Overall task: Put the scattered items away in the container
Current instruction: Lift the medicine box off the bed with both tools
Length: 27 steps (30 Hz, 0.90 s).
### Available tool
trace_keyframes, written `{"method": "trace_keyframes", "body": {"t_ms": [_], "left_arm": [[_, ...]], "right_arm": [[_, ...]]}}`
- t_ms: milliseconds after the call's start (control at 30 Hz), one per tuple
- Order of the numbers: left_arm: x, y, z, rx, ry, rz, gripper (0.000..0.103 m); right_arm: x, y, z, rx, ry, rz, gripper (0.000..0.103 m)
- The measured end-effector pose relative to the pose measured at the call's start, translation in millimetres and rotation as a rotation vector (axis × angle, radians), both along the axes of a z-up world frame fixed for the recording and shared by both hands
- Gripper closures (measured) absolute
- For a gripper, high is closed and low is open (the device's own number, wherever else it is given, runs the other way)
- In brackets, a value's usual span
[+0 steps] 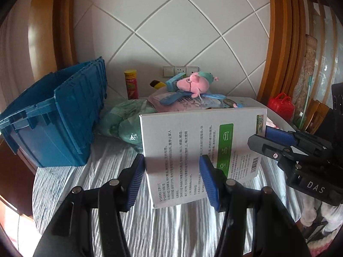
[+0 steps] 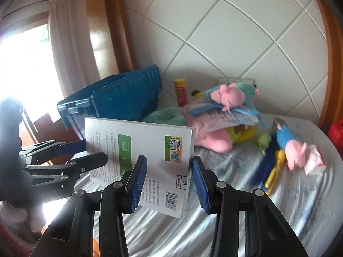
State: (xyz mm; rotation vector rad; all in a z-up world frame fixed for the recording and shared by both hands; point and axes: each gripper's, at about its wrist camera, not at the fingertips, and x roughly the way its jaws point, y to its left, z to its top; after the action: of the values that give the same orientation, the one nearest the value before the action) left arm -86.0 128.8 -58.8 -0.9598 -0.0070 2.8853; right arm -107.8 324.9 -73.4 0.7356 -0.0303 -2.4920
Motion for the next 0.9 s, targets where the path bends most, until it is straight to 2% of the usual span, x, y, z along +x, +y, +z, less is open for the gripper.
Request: {"method": "trace_keyframes", "body": {"t_ms": [233,700,900], "left_arm": [[6,-55,22,-0.021,0.034,0.050,0.051],[15,-187,63,-0.035,0.115,0.090,0.051],[5,-234,78,-0.060,0.143,0.127,0.051]], "right_arm": [[-5,-58,20,-0.001,0.025,0.065,0.059],[-14,-189,61,0.004,0.089,0.100,0.060],[-23,-244,78,-0.003,0.116,0.115,0.060]]}}
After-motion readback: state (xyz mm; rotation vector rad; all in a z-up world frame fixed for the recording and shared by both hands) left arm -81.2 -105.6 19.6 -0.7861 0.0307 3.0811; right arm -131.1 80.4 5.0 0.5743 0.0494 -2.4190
